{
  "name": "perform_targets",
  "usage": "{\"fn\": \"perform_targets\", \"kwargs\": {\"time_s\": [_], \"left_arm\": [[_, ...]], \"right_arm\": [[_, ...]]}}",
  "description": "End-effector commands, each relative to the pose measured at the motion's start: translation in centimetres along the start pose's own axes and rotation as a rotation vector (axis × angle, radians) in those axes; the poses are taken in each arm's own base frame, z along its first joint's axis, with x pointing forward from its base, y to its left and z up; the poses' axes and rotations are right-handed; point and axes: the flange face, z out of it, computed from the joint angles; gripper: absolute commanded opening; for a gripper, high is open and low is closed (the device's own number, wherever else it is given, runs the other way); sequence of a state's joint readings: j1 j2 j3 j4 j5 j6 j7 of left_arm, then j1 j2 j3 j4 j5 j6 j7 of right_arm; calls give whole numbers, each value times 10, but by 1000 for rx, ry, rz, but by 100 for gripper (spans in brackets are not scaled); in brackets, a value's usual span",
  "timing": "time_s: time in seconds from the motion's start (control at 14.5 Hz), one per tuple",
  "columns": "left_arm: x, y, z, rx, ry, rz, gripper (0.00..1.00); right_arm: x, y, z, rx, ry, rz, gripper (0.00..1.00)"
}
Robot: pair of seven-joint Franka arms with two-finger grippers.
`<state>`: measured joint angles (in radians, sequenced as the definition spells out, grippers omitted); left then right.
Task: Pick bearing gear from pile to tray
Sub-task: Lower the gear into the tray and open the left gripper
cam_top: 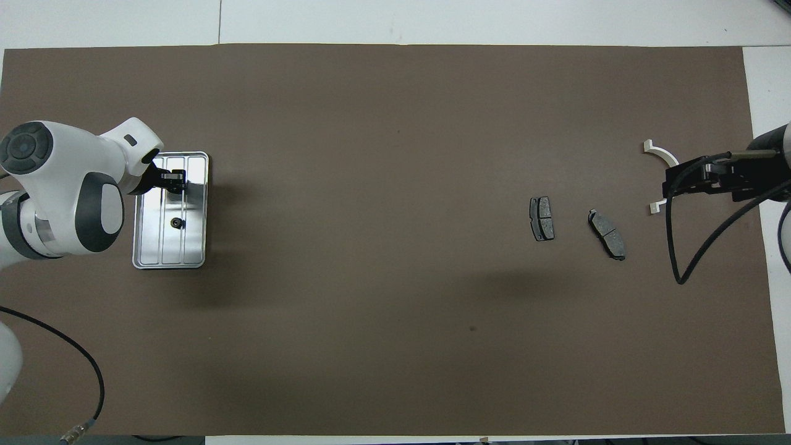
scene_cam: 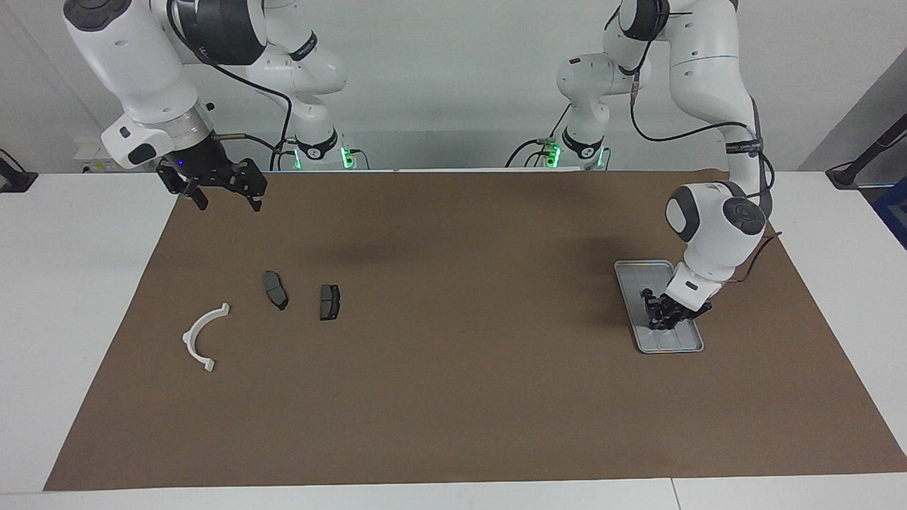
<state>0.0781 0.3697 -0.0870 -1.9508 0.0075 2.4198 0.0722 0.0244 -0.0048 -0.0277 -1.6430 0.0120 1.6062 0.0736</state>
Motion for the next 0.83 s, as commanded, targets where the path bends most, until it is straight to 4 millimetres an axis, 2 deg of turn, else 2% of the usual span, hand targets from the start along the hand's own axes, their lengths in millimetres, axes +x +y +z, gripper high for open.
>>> {"fn": "perform_targets", "kwargs": {"time_s": [0.0,0.07,0.14,0.21,0.34,0.41,0.55,0.76], "left_arm": [[-8,2,-7,2,9,-8,100],[-5,2,-10,2,12,-6,100],[2,1,-23,3,11,-8,100],[12,-1,-52,5,6,-9,100],[35,-5,-132,7,-2,-20,100],[39,-6,-168,8,4,-28,100],[26,-2,-225,15,27,-67,100],[-19,10,-278,26,-5,-67,100]], "right_arm": [[-4,1,-4,6,4,-17,100],[-3,1,-4,5,4,-17,100],[-4,2,-5,6,4,-16,100],[-4,2,-5,6,4,-17,100],[-4,2,-5,6,4,-16,100],[-3,2,-4,5,3,-16,100],[-3,2,-4,5,3,-16,100],[-3,2,-4,5,3,-17,100]]}}
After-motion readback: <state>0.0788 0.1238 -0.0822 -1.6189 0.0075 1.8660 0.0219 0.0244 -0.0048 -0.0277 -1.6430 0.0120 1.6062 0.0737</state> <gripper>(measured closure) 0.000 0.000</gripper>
